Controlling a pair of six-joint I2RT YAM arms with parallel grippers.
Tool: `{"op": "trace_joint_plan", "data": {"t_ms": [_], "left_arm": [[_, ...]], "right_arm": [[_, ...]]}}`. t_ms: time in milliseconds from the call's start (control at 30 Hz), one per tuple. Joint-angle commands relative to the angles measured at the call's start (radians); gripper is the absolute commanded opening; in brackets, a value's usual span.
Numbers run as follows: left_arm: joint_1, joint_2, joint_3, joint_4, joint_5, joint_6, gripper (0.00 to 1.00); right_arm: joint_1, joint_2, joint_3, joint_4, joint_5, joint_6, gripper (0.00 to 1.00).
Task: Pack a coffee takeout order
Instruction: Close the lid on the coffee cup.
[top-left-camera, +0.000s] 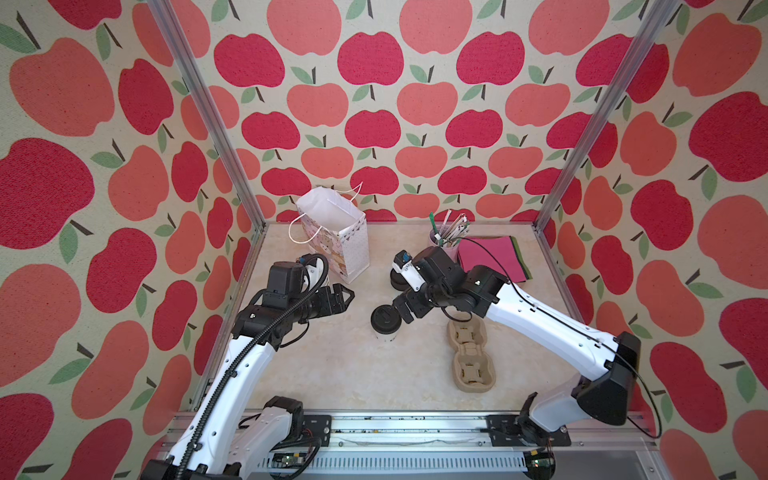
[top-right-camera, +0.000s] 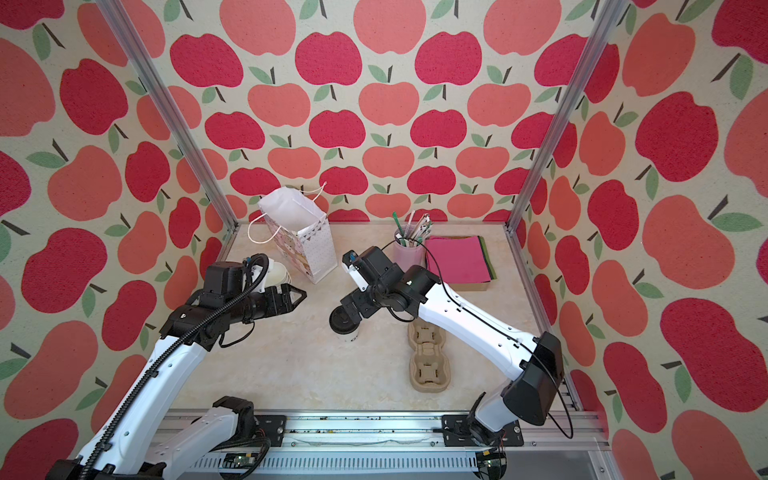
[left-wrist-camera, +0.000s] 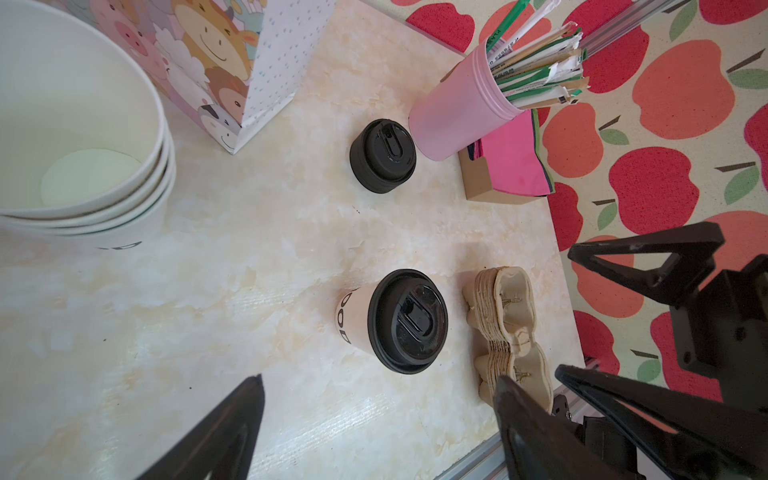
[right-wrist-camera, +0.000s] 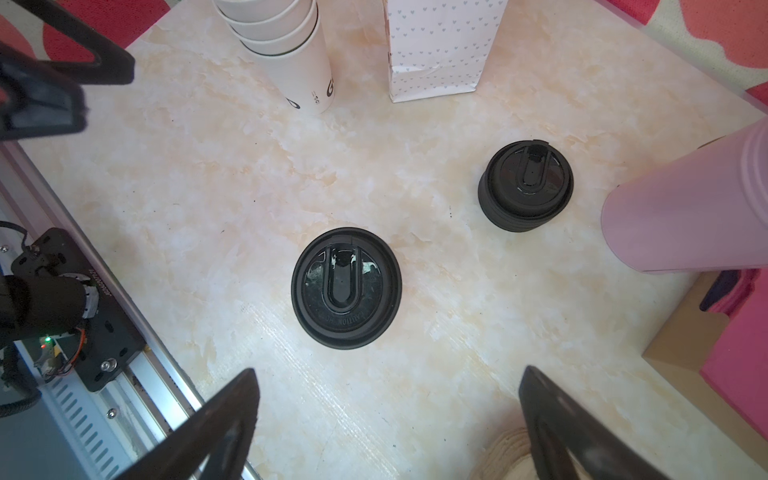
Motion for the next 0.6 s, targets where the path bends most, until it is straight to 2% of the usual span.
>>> {"op": "trace_joint_plan", "data": {"t_ms": [0,233,567], "left_arm": [[0.021,-0.018,-0.028,0.018,-0.009,-0.025,0.92],[0.038,-0.047,-0.06,0.021,-0.011,-0.032,1.0],[0.051,-0.062,-0.088,0.027,-0.002,-0.029,0.99]], "right_arm": [[0.027,0.063,0.047,-0.052,0.029,-0.023,0.99],[0.075,0.204,0.14,-0.116,0.057,-0.032,0.99],[0.079,0.325,0.211,-0.159,0.044,-0.02,0.99]]}}
